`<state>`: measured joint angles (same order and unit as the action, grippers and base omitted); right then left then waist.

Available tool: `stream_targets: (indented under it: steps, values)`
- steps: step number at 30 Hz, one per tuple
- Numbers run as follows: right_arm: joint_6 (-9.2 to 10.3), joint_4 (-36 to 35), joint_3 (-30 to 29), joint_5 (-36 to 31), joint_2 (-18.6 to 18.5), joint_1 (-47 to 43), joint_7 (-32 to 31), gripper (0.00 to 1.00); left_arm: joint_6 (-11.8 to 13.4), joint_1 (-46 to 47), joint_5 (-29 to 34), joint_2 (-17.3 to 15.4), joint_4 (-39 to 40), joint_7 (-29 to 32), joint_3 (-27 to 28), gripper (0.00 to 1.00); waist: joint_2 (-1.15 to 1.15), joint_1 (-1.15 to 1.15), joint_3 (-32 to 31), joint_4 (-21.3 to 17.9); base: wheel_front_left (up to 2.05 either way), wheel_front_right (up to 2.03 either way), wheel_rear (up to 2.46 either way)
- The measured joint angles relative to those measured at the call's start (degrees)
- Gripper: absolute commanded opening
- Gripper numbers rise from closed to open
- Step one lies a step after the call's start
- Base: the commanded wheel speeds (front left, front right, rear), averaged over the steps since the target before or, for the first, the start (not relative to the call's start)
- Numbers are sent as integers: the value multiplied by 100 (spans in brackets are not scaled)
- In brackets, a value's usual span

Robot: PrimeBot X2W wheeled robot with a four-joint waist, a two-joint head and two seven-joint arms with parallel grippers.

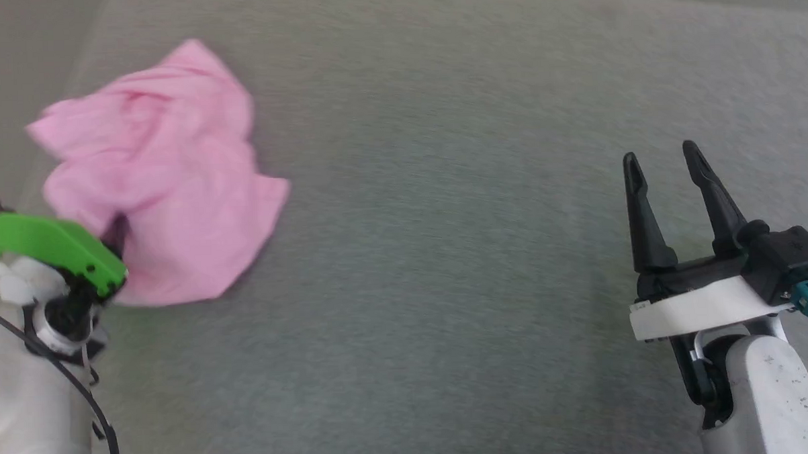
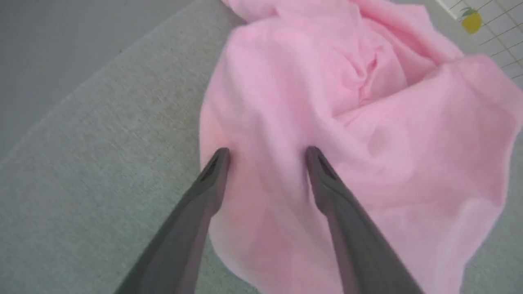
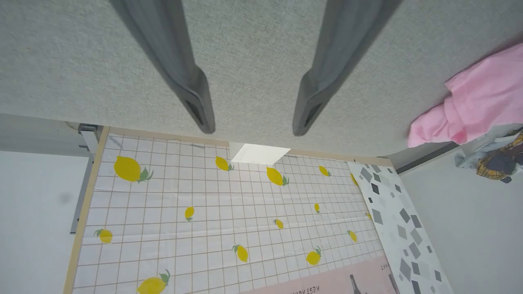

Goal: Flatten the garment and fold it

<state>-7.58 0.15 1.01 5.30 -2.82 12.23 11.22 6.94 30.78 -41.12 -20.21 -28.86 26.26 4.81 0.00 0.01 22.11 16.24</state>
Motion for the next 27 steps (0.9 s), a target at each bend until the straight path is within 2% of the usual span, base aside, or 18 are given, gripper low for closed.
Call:
stream_targets:
  steps: [3,6,7,8,9,12,16,17,21,27]
  values:
    - [0,168,-40,80,-3,7,105,100,123,-254,-111,-19,19,511,7,100,0,0,184,-358,0,0,0]
    - [0,331,-75,134,-2,6,178,100,230,-392,-238,-282,215,1055,32,100,0,0,299,-673,0,0,0]
    - [0,380,-89,143,-2,4,199,100,238,-464,-241,-408,324,1198,27,49,0,0,316,-769,0,0,0]
    - [0,430,-102,149,-3,2,212,100,218,-540,-235,-514,438,1237,21,38,1,0,316,-857,0,0,0]
    - [0,472,-113,166,-4,-8,243,100,177,-606,-189,-586,555,1159,10,0,1,0,295,-923,0,0,0]
    - [0,582,-144,223,-5,-81,261,100,-92,-695,111,-586,855,550,-151,0,0,0,130,-1041,0,0,0]
    - [0,699,-172,282,-4,-305,293,100,-285,-656,606,-504,1283,-572,-311,0,0,0,-172,-1153,0,0,0]
    - [0,759,-182,357,-3,-537,300,100,-385,-491,1133,-536,1580,-1441,-517,0,0,0,-502,-1209,0,0,0]
    - [0,792,-226,396,-3,-783,303,100,-523,-209,1482,-416,1868,-2094,-879,0,0,-1,-969,-1219,0,0,0]
    - [0,742,-292,394,-3,-1033,292,100,-543,113,1860,235,2362,-2706,-1573,0,0,-1,-1715,-1237,0,0,0]
